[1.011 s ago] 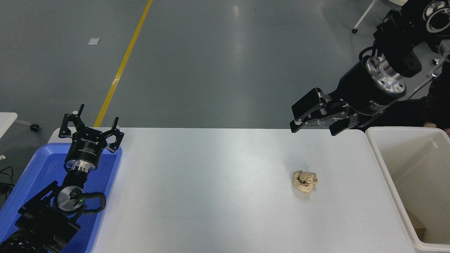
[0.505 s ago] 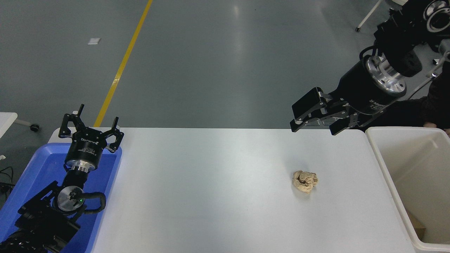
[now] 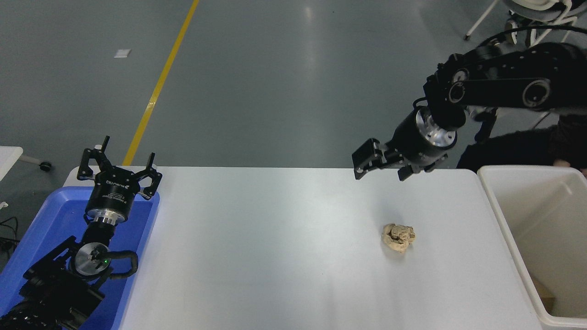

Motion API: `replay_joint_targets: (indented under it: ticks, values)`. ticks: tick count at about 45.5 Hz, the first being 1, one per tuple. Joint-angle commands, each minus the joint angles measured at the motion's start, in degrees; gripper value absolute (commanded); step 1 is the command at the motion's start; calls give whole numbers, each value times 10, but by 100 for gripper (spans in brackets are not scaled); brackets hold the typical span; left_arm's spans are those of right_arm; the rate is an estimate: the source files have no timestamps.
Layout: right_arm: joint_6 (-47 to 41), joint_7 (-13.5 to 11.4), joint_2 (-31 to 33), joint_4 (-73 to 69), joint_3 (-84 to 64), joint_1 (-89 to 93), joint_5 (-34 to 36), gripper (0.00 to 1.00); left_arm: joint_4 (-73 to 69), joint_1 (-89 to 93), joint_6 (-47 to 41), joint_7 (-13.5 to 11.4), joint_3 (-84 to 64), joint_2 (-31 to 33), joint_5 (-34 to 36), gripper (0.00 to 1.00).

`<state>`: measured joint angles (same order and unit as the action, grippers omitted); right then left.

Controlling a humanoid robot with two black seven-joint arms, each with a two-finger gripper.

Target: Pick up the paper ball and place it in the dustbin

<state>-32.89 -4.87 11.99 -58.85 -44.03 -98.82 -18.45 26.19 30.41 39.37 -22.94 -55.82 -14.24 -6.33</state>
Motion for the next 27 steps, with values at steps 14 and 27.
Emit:
replay_joint_targets:
  ticks: [14,27]
  values:
    - [65,-1,-60,184,32,223,-160,100,1,0,0,0,0,0,0,100]
    - [65,-1,-54,196,32,268,-186,100,0,1,0,0,0,0,0,100]
